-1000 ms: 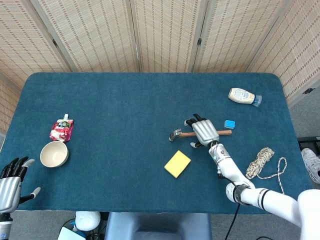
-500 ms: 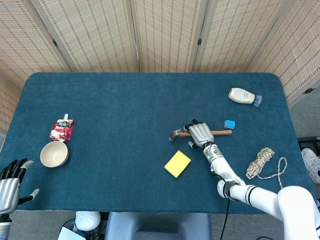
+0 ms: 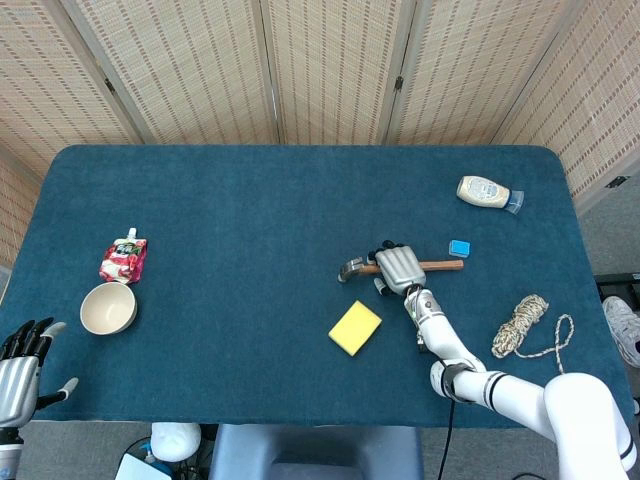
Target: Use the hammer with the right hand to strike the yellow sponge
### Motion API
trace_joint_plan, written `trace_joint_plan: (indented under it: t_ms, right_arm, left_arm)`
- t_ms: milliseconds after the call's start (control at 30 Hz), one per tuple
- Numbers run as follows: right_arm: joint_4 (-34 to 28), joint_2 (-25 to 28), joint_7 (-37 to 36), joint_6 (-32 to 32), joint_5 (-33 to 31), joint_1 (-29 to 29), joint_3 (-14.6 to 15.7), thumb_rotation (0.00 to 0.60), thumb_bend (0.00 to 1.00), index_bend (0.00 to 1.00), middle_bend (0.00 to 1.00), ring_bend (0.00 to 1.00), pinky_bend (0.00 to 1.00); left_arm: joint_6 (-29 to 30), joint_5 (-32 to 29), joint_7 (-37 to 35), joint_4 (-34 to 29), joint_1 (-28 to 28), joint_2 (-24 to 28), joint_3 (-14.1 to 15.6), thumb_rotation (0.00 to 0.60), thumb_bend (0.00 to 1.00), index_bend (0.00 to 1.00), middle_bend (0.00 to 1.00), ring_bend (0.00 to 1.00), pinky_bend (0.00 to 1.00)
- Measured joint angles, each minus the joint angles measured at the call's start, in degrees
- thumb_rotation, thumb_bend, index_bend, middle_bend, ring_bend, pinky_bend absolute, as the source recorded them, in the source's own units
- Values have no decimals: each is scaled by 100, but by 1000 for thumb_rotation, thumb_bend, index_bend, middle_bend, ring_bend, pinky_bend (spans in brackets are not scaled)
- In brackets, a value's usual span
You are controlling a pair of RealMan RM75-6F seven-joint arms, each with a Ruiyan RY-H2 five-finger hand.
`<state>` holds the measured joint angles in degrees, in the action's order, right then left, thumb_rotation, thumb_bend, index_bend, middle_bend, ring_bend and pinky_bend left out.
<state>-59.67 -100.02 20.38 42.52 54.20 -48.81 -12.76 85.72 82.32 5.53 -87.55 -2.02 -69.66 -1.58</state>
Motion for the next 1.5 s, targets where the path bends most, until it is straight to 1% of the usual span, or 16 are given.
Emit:
trace_joint_plan:
  t_ms: [467, 800, 1033, 1100, 1200, 1300, 1500]
  right_arm:
    - [-2, -17, -68, 156, 120, -4, -27, 600, 433, 407, 389, 214, 252]
    - [-10, -12, 36, 175, 43, -2, -21, 600, 463, 426, 401, 222, 252]
    - [64, -62, 107, 134, -25, -29, -16, 600, 548, 451, 419, 234, 252]
    - [81, -79, 113, 137, -31, -32, -16, 600, 593, 467, 432, 242, 252]
    - [100, -101, 82, 170, -20, -27, -29, 600, 687, 509, 463, 268, 254]
    - [108, -108, 19, 205, 22, -14, -40, 600, 754, 560, 507, 313, 266]
    - [82, -72, -279, 301, 258, 64, -32, 600, 888, 664, 612, 453, 317]
  left_arm:
    - [-34, -20, -37, 60, 1, -28, -22, 600, 211, 202, 144, 102, 168]
    - [-13, -26, -78, 99, 34, -36, -22, 600, 211, 212, 143, 102, 169]
    - [-7, -34, -101, 116, 58, -42, -17, 600, 211, 211, 143, 102, 168]
    - [1, -35, -106, 121, 68, -41, -16, 600, 211, 211, 143, 102, 168]
    - [1, -41, -114, 128, 78, -41, -15, 600, 211, 211, 143, 102, 169]
    - [-4, -46, -120, 130, 85, -44, -13, 600, 211, 212, 144, 101, 169]
    - [-12, -48, -155, 117, 103, -45, -2, 600, 211, 211, 144, 102, 169]
